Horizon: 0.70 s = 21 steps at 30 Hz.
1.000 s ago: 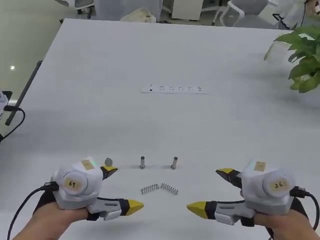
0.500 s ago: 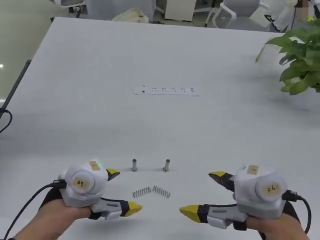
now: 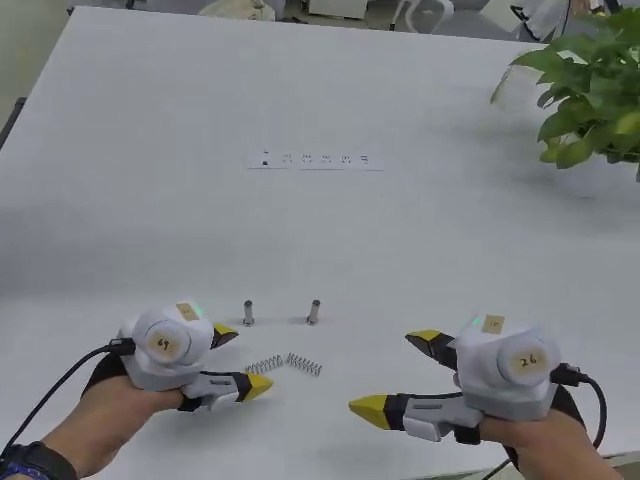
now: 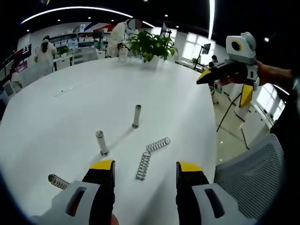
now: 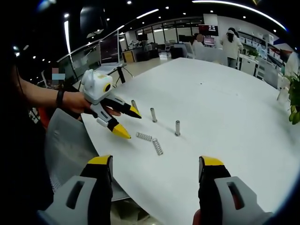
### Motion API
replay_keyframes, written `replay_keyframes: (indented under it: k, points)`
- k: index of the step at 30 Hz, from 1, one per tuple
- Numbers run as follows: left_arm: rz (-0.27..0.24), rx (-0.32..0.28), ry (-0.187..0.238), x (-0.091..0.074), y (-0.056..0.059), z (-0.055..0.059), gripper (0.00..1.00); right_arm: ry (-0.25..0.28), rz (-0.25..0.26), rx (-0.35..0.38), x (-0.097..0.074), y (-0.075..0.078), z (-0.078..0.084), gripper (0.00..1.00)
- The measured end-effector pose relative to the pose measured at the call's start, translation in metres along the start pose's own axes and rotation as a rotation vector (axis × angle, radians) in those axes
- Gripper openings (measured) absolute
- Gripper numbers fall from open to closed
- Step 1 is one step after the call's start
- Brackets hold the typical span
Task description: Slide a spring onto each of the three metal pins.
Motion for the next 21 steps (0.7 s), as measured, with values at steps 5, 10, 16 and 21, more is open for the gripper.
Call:
replay_keyframes:
  k: [5,10,16,21]
  points:
    - [-0.012,0.001,-0.026,0.007,-0.001,0.007,0.40,-0.004,0.004,0.004,-0.002,0.001,0.002,0.73]
    - [-0.006,-0.004,-0.041,0.013,-0.001,0.012,0.34,-0.008,0.001,0.003,-0.002,0.000,0.002,0.73]
    - [-0.021,-0.008,-0.070,0.019,-0.004,0.019,0.23,-0.008,-0.004,0.006,-0.001,-0.002,0.002,0.73]
    - [-0.019,-0.002,-0.081,0.021,-0.003,0.020,0.18,-0.007,-0.006,0.008,0.000,-0.001,0.002,0.73]
Point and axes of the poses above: the centre of the closed fingertips' face, and the gripper's own axes: x roughly forward along the fingers, y roughly to its right, z roughly out of its underside, the point moved 10 cm from there along -x, roughly backward along the fingers, and after that the axes turned 11 degrees about y, right-handed, at the moved point
